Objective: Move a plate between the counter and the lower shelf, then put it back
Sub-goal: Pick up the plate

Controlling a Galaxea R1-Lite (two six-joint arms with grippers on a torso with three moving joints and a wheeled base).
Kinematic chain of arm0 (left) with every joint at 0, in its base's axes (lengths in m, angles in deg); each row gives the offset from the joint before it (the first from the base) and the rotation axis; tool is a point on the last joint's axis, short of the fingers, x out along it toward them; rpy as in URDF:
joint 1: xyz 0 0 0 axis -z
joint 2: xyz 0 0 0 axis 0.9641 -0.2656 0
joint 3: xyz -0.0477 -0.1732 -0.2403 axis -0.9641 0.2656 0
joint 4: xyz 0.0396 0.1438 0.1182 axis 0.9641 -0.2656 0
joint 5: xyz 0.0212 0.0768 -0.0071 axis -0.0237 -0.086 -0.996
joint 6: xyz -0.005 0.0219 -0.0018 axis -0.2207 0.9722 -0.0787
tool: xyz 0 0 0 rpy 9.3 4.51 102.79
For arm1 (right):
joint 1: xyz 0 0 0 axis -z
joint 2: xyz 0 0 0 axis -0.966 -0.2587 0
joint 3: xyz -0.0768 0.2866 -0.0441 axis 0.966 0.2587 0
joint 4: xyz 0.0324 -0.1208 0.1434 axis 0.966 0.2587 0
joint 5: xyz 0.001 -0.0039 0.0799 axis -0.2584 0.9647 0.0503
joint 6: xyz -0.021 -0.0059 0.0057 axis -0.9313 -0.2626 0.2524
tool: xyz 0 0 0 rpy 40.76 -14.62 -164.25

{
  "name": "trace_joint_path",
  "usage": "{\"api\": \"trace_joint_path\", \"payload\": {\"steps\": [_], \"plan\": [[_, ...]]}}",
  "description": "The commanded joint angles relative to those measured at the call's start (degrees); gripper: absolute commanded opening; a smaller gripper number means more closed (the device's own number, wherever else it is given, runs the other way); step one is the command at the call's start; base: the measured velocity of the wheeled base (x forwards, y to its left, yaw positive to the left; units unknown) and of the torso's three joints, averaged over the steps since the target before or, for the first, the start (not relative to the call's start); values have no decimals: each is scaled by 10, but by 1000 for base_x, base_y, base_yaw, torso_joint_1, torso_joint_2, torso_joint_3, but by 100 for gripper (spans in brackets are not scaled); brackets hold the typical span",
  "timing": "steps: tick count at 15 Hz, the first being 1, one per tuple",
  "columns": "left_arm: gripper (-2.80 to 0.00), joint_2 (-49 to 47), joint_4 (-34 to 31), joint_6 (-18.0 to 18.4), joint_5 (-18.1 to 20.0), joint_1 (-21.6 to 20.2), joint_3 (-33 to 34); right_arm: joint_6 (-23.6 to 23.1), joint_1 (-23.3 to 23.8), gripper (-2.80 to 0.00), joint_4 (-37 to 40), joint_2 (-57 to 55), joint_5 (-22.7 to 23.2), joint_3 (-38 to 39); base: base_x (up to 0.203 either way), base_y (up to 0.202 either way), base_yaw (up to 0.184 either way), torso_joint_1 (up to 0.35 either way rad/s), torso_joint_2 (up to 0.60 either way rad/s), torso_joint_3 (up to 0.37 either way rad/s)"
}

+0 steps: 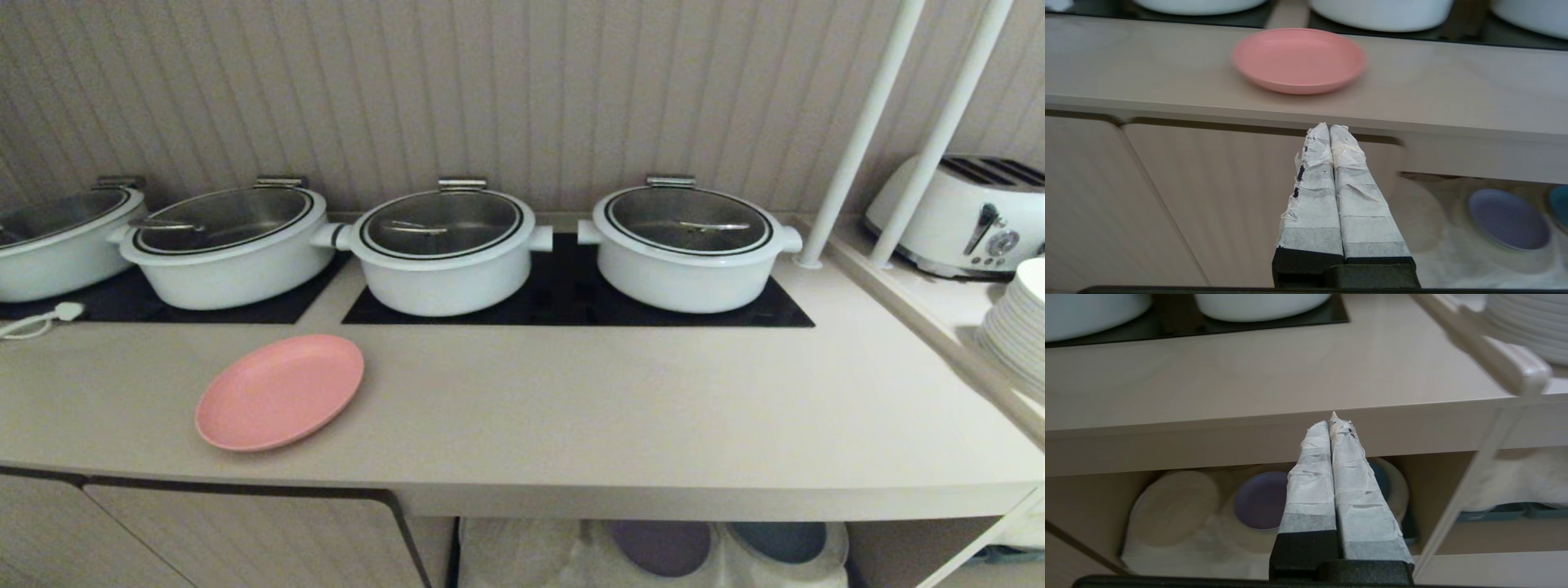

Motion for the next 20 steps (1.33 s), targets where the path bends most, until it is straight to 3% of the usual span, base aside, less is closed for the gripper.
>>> {"api": "trace_joint_path", "payload": {"steps": [1,20], "plan": [[-280,-1,0,0,0,0,0,0,0,-280,0,0,0,0,0,197,1,1,2,2],[-280,-1,1,-1,1,0,0,0,0,-280,0,0,0,0,0,197,0,3,4,2]]}}
